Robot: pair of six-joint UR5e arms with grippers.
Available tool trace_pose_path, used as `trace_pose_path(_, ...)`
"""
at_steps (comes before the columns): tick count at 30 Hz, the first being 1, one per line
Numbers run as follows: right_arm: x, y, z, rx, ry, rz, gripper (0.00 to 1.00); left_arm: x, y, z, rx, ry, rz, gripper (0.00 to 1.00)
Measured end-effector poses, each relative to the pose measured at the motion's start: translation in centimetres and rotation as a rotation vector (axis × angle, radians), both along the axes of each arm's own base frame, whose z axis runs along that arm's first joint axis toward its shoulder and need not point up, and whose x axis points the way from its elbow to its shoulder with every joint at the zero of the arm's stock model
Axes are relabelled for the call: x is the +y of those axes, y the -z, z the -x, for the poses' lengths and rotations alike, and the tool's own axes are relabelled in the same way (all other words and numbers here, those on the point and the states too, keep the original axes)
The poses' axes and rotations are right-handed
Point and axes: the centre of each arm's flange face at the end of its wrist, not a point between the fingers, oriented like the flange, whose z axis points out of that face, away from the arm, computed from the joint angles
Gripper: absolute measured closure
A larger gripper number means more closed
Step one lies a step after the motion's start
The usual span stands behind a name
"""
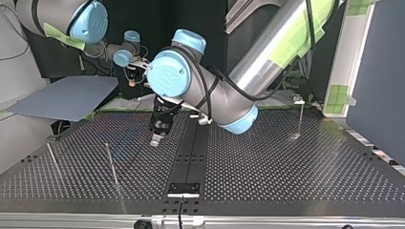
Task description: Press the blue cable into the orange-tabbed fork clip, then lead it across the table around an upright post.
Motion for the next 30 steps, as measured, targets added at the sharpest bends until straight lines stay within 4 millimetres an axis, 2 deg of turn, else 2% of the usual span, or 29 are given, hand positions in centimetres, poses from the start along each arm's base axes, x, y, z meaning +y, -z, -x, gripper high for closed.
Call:
trace_pose_path(5,0.0,0.0,0.0,0.0,-0.001,-0.001,0.99,1.1,1.3,-0.1,0.042,-0.049,-0.032,0.0)
trace_pose_path(18,0.0,0.0,0.0,0.002,-0.002,-0.001,0.99,5.9,5.5,-3.6,0.062,-0.195,-0.028,0.0)
trace_pose_path(30,0.0,0.0,0.0,0.005,-0.002,0.0,0.99,8.2,9.4,-4.4,0.087,-0.27,0.066,0.0)
